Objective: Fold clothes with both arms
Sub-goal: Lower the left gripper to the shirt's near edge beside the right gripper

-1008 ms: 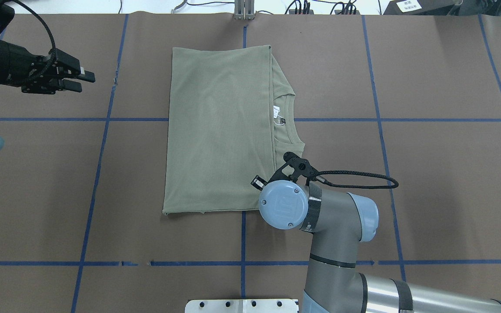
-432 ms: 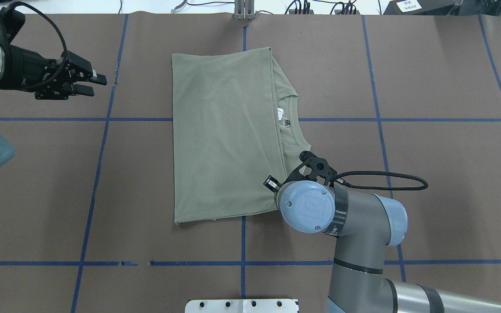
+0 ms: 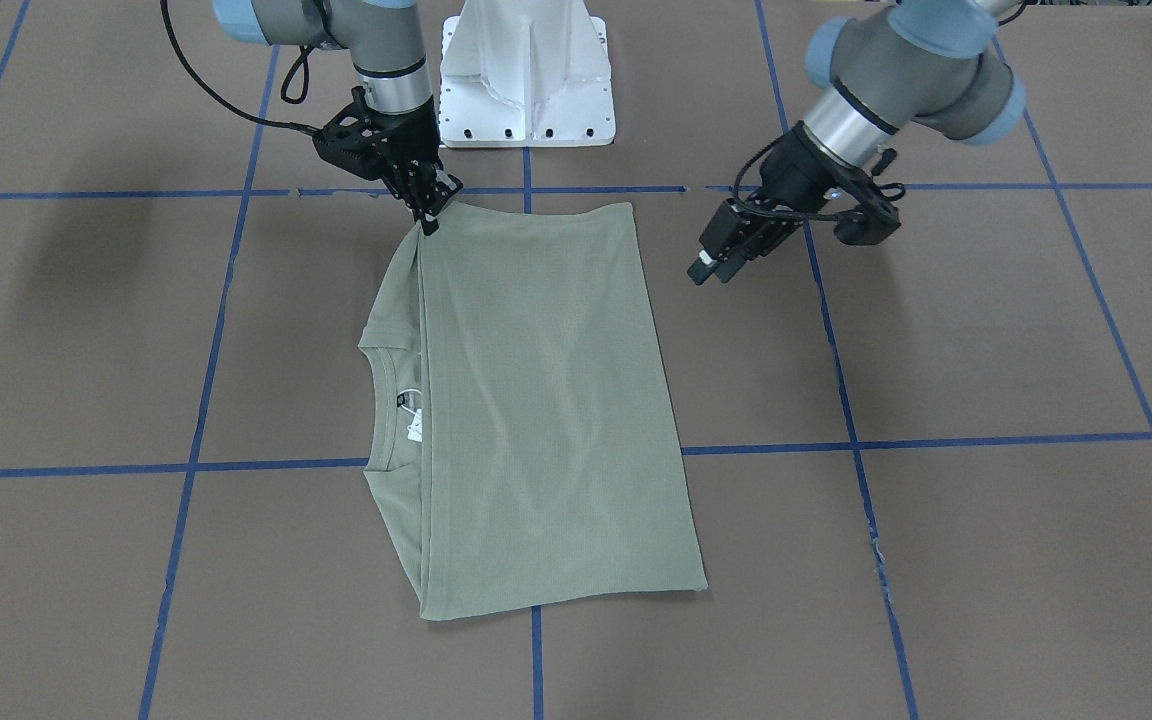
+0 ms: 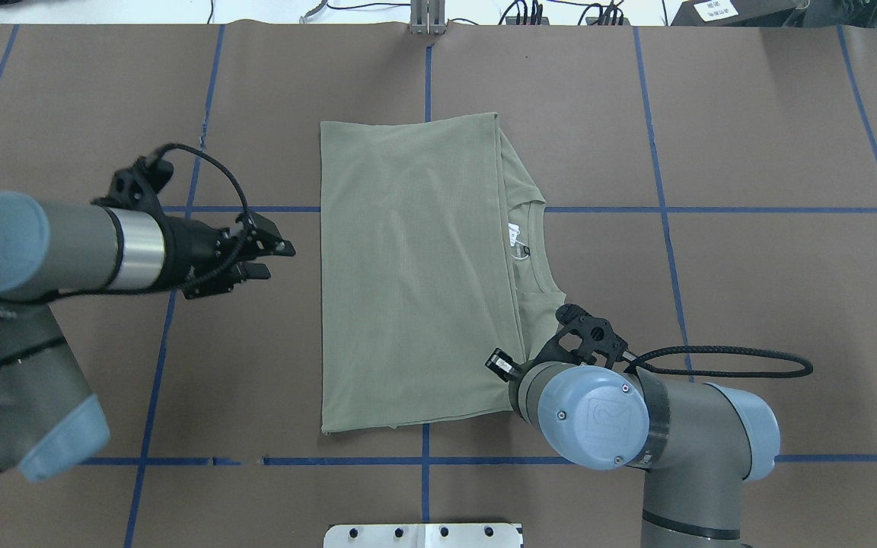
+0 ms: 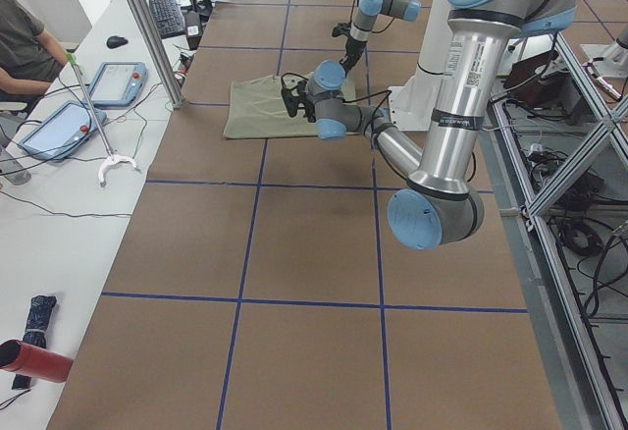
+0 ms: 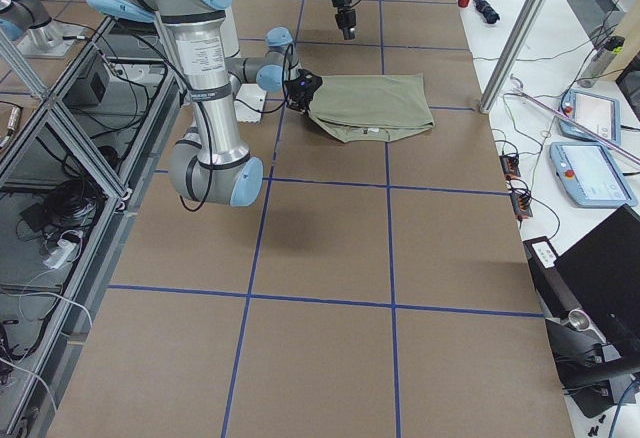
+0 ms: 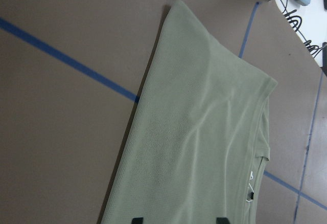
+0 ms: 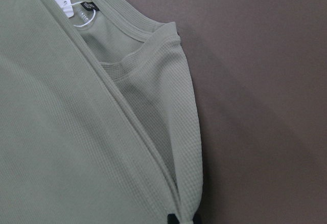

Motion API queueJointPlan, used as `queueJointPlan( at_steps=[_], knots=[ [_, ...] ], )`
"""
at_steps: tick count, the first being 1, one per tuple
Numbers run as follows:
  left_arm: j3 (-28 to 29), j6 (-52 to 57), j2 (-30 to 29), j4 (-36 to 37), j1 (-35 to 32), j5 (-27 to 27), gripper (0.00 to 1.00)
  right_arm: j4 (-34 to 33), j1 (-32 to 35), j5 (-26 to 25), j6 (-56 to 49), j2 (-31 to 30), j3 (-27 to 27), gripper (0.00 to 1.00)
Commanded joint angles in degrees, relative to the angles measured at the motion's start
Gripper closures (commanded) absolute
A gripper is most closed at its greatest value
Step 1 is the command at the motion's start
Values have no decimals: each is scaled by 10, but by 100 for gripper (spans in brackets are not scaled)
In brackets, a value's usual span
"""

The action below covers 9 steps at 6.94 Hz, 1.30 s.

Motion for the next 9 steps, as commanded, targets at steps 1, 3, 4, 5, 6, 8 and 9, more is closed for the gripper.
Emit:
queueJointPlan(
  at_steps=[1,3,4,5,6,8,9],
  knots=[
    [-23,-57,2,67,132,110,43,-22,-18,-3,8,-2,13,100],
    [-20,-75,15,109,184,152,40,-23,-18,-4,7,-3,13,100],
    [-14,-97,15,115,216,156,39,-23,-18,-4,7,-2,12,100],
    [-11,-102,9,115,227,161,39,-23,-18,-4,7,-3,12,100],
    [-9,-102,6,115,229,161,40,-23,-18,-4,7,-3,12,100],
    [-3,-102,0,115,234,161,44,-23,-18,-4,7,-2,14,100],
    [-4,-102,0,115,234,161,67,-23,-18,-4,7,-2,15,100]
  ],
)
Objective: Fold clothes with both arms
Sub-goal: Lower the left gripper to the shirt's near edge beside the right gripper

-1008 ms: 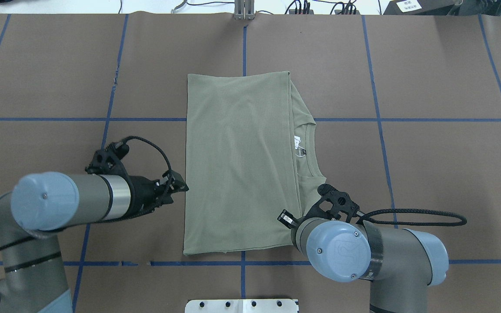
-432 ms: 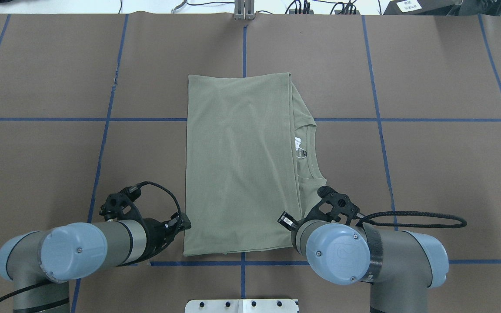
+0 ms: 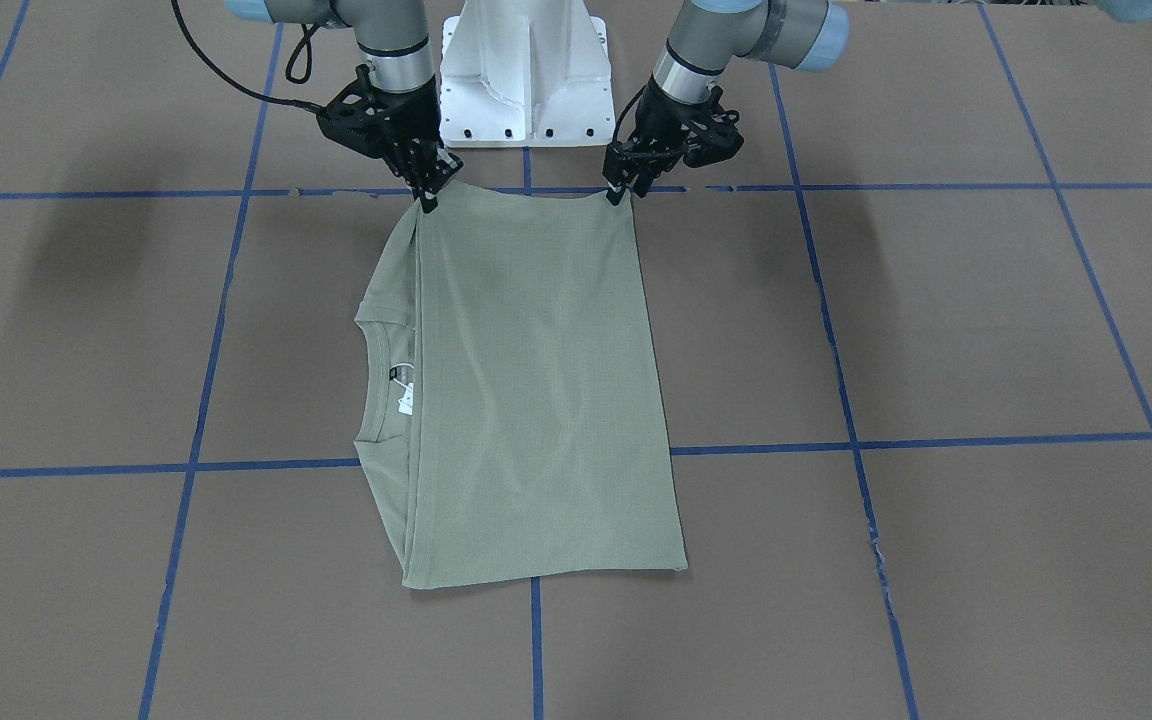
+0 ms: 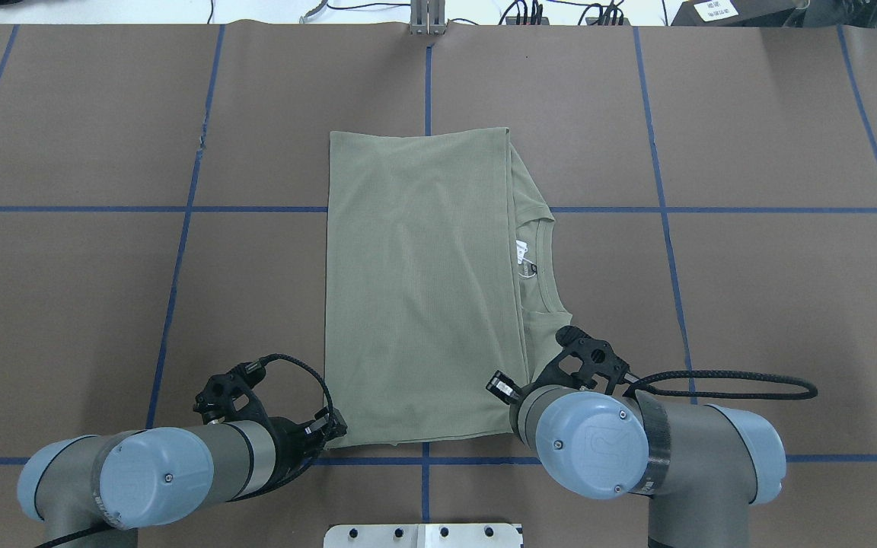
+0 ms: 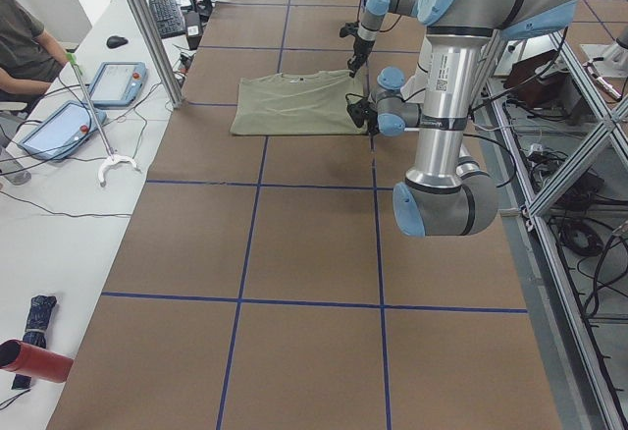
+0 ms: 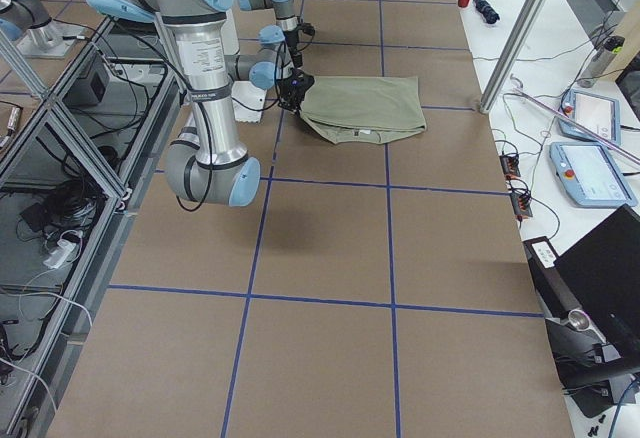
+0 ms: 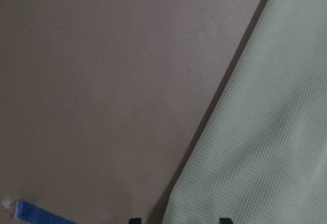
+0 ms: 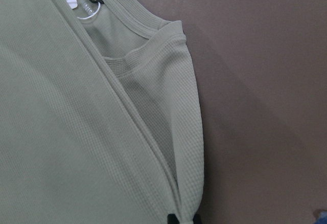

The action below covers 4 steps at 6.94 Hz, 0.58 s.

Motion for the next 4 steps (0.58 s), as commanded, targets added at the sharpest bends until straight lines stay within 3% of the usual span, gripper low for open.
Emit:
queueJointPlan(
  at_steps=[1,2,4],
  knots=[
    [1,0,-1,0,1,1,94,0,0,0,0,0,1,100],
    [0,0,-1,0,1,0,100,0,0,0,0,0,1,100],
    [-13,-5,-13,1,-2,0,100,1,0,-1,1,0,3,100]
  ],
)
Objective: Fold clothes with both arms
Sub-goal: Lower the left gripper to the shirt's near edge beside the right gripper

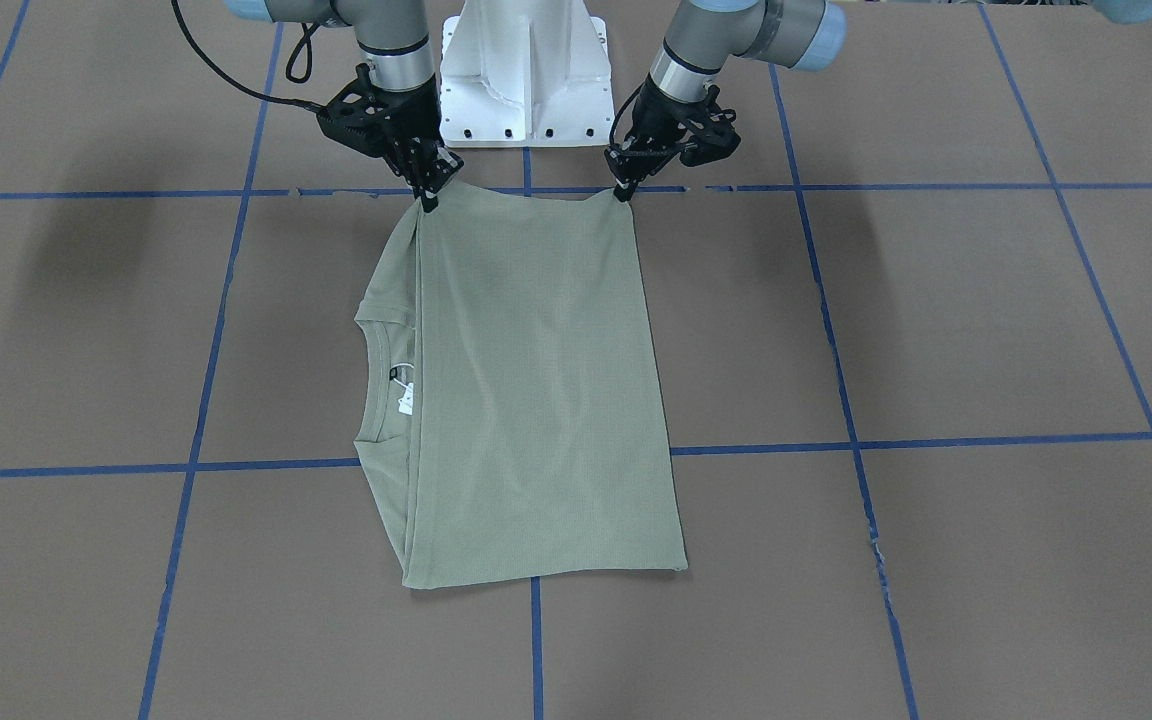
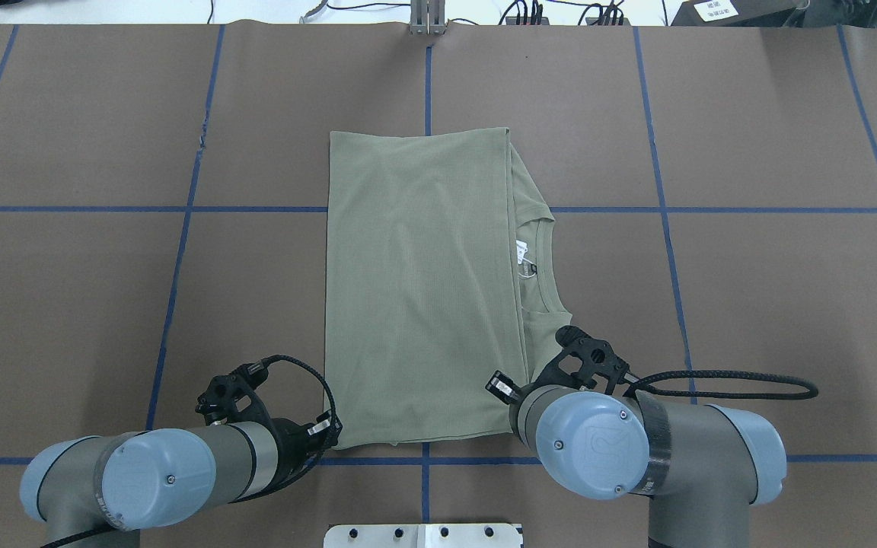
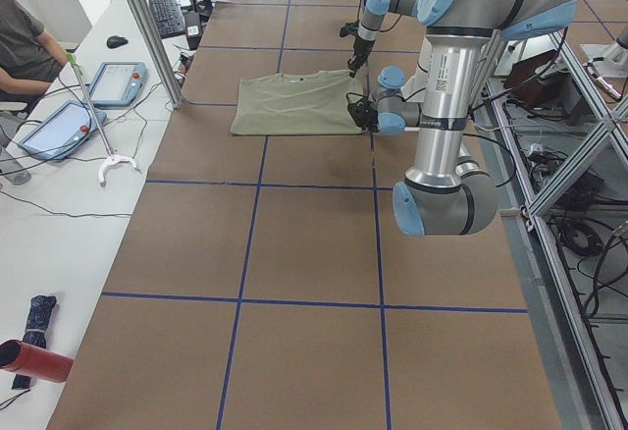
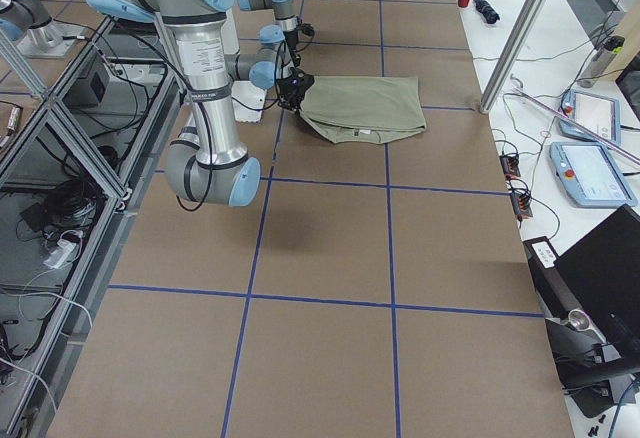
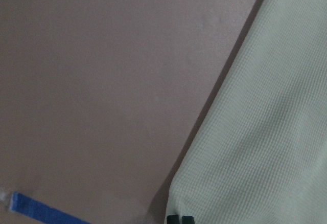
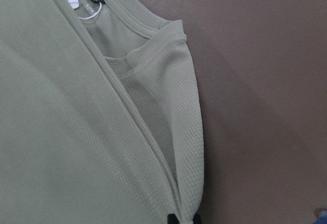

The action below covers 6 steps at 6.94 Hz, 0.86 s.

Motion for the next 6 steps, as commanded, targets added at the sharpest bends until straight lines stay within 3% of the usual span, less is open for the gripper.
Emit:
queueJointPlan(
  at_steps=[1,3,4,6],
  knots=[
    [-56,-24,1,3,-5,0,100,-1,-2,1,1,-5,16,100],
    [-178,-52,-3,104,5,-4,100,-1,-7,1,23,-50,106,100],
    [-178,-52,-33,110,3,-5,100,-1,8,2,22,-41,120,100],
    [-143,-22,-93,119,-112,-40,100,15,109,32,-49,-7,79,100]
  ],
)
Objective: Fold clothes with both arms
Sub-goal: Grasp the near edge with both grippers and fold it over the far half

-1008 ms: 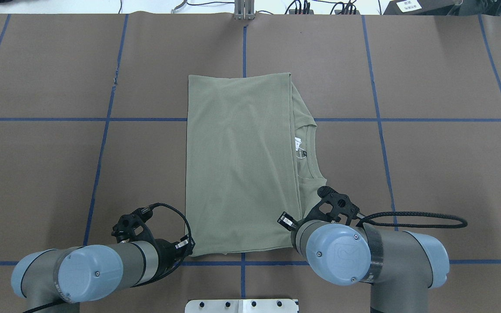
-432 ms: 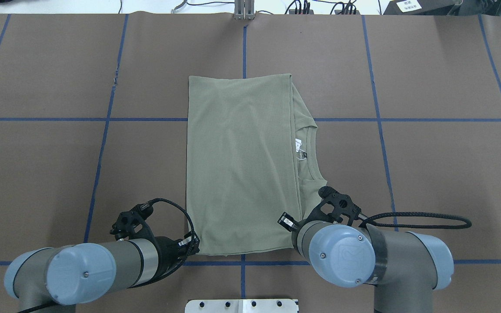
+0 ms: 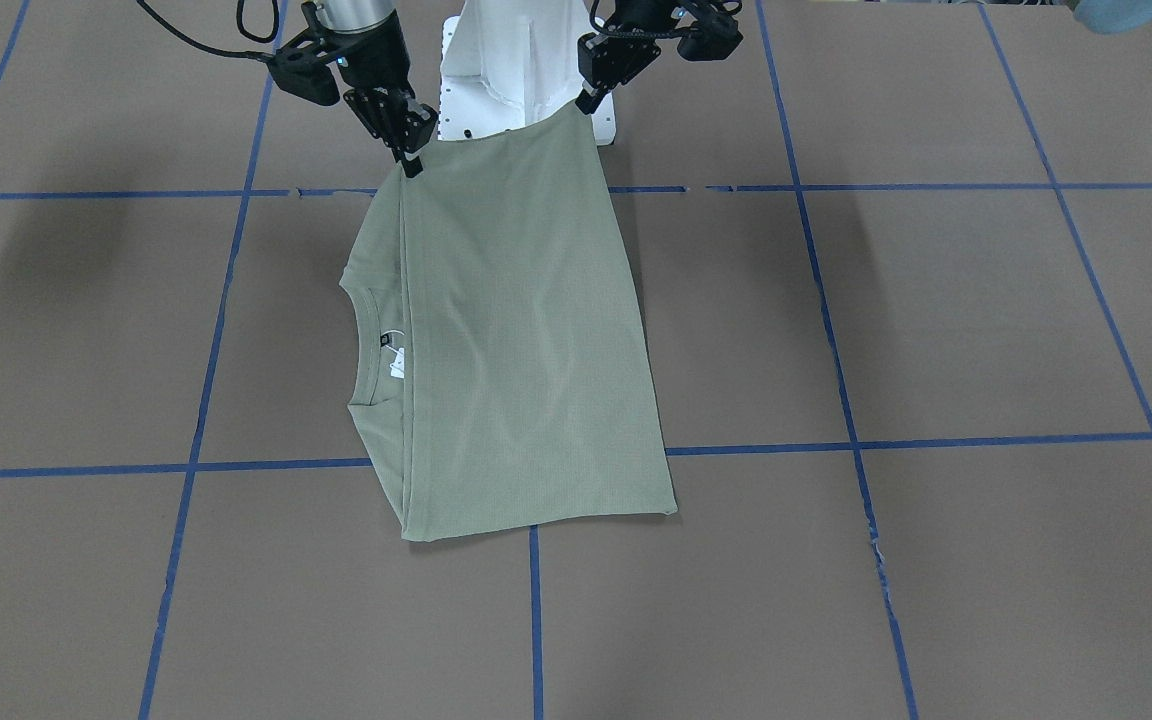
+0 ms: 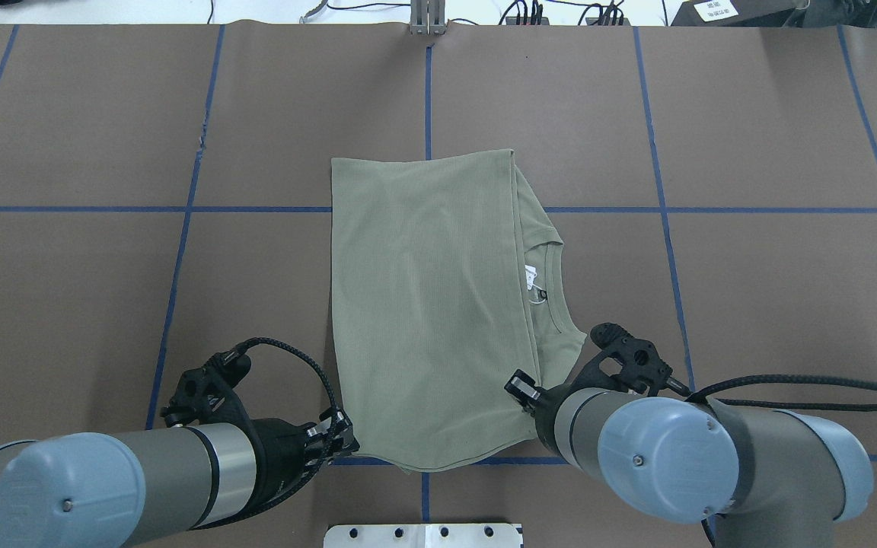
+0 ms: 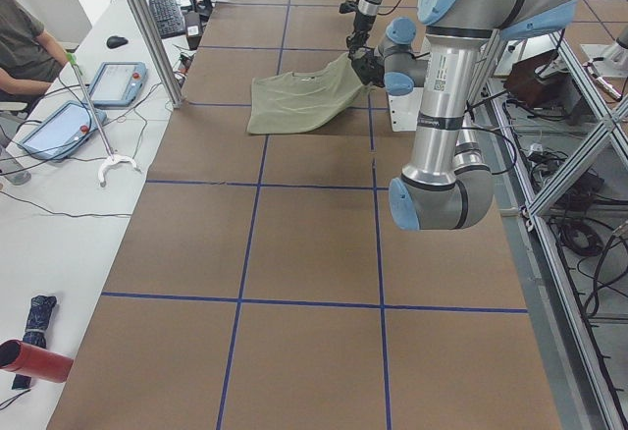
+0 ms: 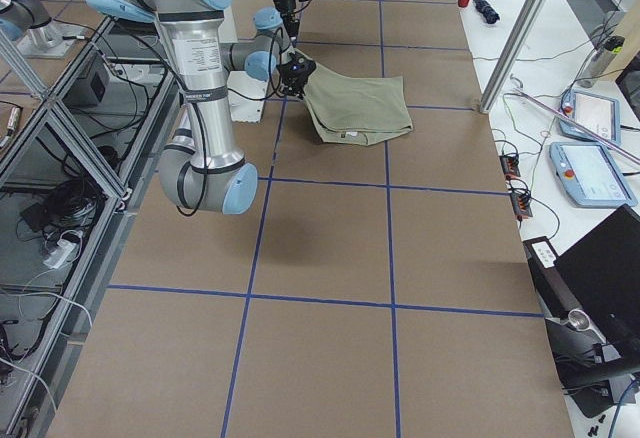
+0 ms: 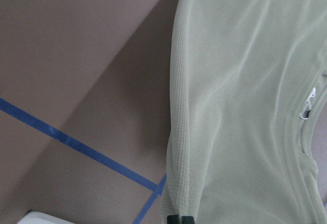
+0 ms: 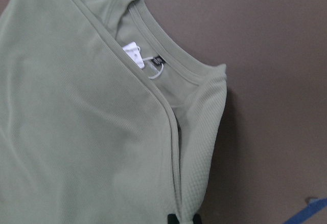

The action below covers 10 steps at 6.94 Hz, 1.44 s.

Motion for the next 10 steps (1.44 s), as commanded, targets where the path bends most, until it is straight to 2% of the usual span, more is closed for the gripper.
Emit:
queueJointPlan(
  at_steps=[1,2,4,5,8,9,10],
  knots=[
    [73,64,-64,7,-119,-58,100,12,109,62,-60,82,-107,100],
    [112,121,-66,-6,-159,-59,100,29,155,91,-83,122,-178,100],
    [215,178,-80,-73,-214,-59,100,158,206,127,-90,167,-330,100],
    [273,190,-101,-108,-230,-59,100,195,213,128,-91,199,-399,100],
    [389,210,-135,-184,-252,-59,100,214,225,136,-105,239,-473,100],
    [459,237,-160,-221,-260,-57,100,289,238,156,-136,244,-539,48],
    [492,288,-162,-251,-283,-57,61,353,252,158,-190,244,-585,0]
  ],
)
